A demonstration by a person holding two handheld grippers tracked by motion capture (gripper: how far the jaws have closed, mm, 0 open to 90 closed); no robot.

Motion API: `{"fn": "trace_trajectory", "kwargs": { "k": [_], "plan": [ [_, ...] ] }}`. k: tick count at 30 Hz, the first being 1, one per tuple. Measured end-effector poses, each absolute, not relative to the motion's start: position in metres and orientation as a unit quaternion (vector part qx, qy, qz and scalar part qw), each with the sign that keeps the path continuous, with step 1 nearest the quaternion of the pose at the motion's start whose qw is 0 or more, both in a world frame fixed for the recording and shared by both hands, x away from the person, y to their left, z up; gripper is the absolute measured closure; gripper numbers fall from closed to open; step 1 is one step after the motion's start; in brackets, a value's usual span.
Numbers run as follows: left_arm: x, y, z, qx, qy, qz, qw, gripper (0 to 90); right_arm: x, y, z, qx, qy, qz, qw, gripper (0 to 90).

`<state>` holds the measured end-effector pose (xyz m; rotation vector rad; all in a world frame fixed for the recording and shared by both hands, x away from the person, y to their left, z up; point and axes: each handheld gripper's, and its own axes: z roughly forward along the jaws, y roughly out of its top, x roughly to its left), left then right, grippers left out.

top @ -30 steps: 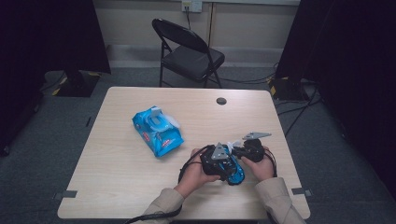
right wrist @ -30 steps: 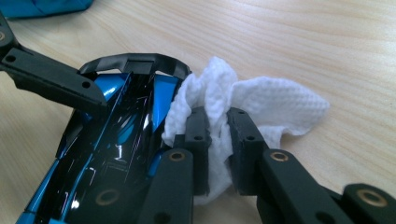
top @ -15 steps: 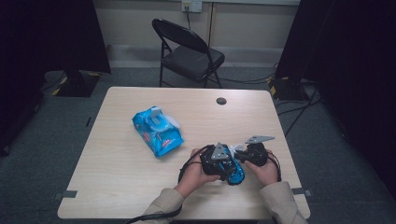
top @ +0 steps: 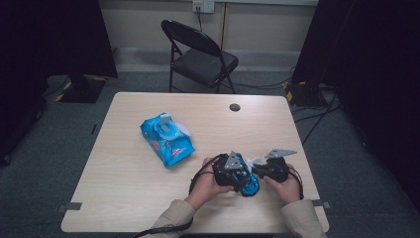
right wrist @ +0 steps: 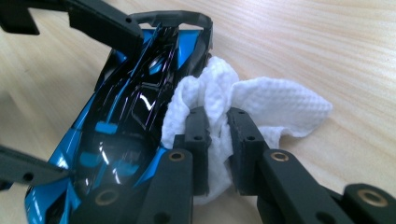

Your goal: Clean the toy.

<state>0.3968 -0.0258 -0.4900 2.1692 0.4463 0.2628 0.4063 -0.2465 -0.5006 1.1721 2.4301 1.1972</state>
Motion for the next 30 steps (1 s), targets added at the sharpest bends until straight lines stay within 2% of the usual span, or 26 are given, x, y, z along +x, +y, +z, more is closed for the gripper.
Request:
{"fn": "trace_trajectory", "kwargs": {
  "k": [30],
  "plan": [
    [0.397,-0.026,-0.490,0.872,0.181,0.108,0.442,22.1,0.368,-0.274,-0.497,0.386,0.832,0.388,0.088,78.4]
  ]
}}
